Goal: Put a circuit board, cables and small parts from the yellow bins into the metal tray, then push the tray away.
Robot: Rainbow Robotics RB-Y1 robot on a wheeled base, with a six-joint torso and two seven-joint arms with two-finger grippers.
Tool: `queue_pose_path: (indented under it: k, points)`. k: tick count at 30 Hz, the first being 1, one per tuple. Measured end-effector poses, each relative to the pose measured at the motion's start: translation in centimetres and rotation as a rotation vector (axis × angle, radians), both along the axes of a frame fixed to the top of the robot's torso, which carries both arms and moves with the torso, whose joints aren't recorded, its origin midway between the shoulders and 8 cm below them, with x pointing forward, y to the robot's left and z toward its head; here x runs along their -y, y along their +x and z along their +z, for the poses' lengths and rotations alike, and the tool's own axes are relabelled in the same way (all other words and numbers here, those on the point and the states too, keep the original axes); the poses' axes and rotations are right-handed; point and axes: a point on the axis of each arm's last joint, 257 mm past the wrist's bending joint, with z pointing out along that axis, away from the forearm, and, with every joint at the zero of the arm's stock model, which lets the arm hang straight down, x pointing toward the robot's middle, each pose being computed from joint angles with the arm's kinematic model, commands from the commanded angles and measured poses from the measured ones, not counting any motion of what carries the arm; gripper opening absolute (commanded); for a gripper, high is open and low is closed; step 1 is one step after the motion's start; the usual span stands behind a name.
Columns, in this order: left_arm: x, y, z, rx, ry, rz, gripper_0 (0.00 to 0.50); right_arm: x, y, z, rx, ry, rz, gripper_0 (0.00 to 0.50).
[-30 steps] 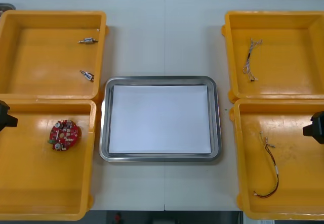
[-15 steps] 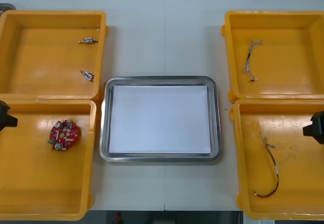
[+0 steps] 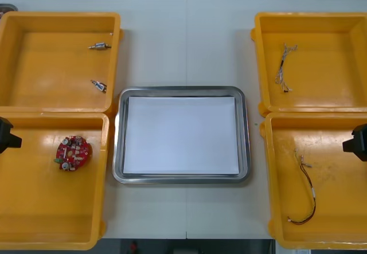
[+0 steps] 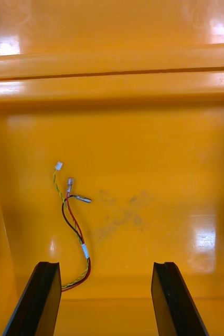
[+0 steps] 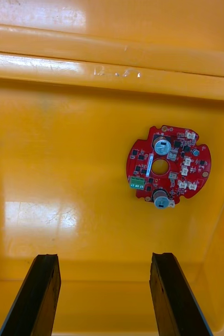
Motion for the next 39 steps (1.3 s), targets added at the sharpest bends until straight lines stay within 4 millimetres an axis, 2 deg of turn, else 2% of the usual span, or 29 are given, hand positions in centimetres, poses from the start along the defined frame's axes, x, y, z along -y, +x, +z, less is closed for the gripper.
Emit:
queue_pose_path:
  k: [5, 12, 19, 26, 31, 39]
  points:
    - [0.3, -0.1, -0.4, -0.011, -0.002, -0.006, 0.5, -0.7, -0.3, 0.7, 0.028, -0.018, 0.027, 0.5]
    - [2.0, -0.5, -1.9, -0.059, -0.06, 0.095, 0.5, -0.9, -1.5, 0.1, 0.018, -0.029, 0.034, 0.5]
    - [4.1, 0.4, -2.9, -0.052, -0.172, 0.275, 0.5, -1.0, -3.5, -2.0, -0.028, -0.01, 0.007, 0.5]
    - [6.2, 1.5, -4.1, -0.029, -0.189, 0.242, 0.5, 0.5, -5.8, -5.0, -0.081, -0.052, -0.073, 0.5]
    - [6.3, 2.0, -5.3, -0.037, -0.196, 0.249, 0.5, -0.2, -5.6, -6.1, -0.069, -0.061, -0.072, 0.5]
    - [5.5, 3.0, -7.5, -0.044, -0.201, 0.289, 0.5, -1.8, -3.8, -7.1, 0.004, -0.047, -0.048, 0.5]
